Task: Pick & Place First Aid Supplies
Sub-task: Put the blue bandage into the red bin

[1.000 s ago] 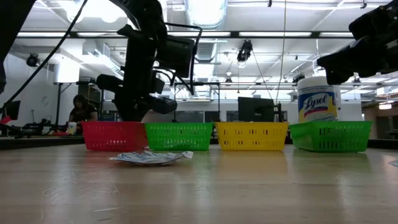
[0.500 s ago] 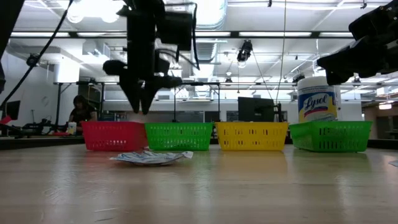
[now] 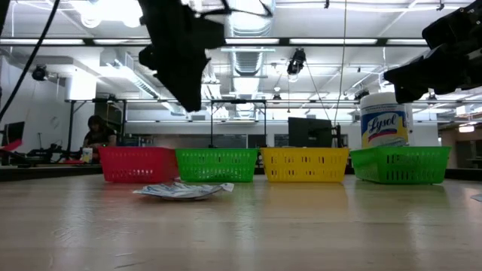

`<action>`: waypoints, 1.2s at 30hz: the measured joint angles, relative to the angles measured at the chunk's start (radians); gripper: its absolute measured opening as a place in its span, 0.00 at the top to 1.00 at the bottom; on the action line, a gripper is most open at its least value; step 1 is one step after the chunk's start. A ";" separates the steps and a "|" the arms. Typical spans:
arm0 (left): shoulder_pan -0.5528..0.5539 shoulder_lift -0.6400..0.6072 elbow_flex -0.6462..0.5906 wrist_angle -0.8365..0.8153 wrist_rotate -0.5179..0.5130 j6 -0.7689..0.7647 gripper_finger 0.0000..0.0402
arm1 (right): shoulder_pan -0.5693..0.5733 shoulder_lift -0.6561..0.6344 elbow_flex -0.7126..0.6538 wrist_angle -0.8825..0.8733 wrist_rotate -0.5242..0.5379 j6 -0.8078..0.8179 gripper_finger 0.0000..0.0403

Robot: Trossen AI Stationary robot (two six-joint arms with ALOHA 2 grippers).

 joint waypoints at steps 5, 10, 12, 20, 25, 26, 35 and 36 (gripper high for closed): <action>-0.075 0.002 -0.001 0.102 -0.001 0.018 0.73 | 0.000 0.000 0.000 0.000 0.000 0.000 0.98; -0.132 0.016 -0.003 0.175 0.036 0.073 0.73 | 0.000 0.003 0.000 0.000 0.000 0.000 0.98; -0.147 0.021 -0.003 0.192 0.057 0.086 0.73 | 0.000 0.003 0.000 0.000 0.000 0.001 0.98; -0.169 0.022 -0.006 0.205 0.078 0.087 0.73 | 0.000 0.003 0.000 0.000 0.000 0.000 0.98; -0.170 0.025 -0.065 0.259 0.078 0.055 0.73 | 0.000 0.003 0.000 0.000 0.000 0.000 0.98; -0.170 0.025 -0.083 0.273 0.078 0.033 0.73 | 0.000 0.003 0.000 0.000 0.000 0.000 0.98; -0.167 0.025 -0.233 0.296 0.079 -0.095 0.73 | 0.000 0.003 0.000 0.000 0.000 0.001 0.98; -0.166 0.025 -0.242 0.295 0.080 -0.096 0.73 | 0.000 0.003 0.000 0.000 0.000 0.001 0.98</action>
